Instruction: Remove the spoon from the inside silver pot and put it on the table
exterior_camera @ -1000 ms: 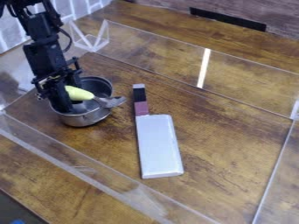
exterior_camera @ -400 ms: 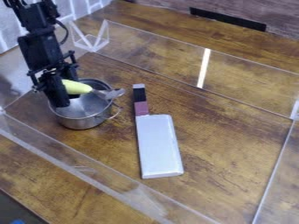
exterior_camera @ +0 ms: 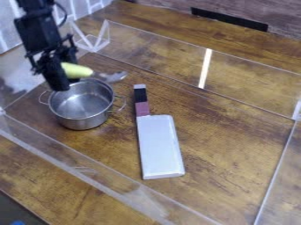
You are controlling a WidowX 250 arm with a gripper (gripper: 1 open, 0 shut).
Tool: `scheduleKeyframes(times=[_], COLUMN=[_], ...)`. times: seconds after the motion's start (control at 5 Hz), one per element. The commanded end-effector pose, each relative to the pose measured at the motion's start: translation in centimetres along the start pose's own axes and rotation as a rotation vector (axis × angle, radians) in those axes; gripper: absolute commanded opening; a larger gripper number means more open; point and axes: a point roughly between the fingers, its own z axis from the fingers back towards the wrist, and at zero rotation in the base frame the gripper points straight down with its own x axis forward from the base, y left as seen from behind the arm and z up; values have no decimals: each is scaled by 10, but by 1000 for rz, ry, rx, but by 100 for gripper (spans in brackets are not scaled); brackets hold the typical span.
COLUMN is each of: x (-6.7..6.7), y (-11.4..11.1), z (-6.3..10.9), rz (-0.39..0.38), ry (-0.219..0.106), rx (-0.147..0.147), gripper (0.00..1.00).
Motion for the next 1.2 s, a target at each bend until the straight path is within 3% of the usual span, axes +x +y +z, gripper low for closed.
scheduleKeyframes(times=[0.0,0.2,0.4,0.6,0.8,1.0], x=[-28,-38,-50,-60,-65,-70], y=[-9,-18,-23,-26,-29,-29], z=[34,20,2,-19,-26,-30], rz=[-68,-94,-90,-87,-65,-49], ry=[-30,-26,-25,-23,-20,-21], rx=[-92,-90,-93,-89,-94,-98], gripper=[0,0,100,100,100,0])
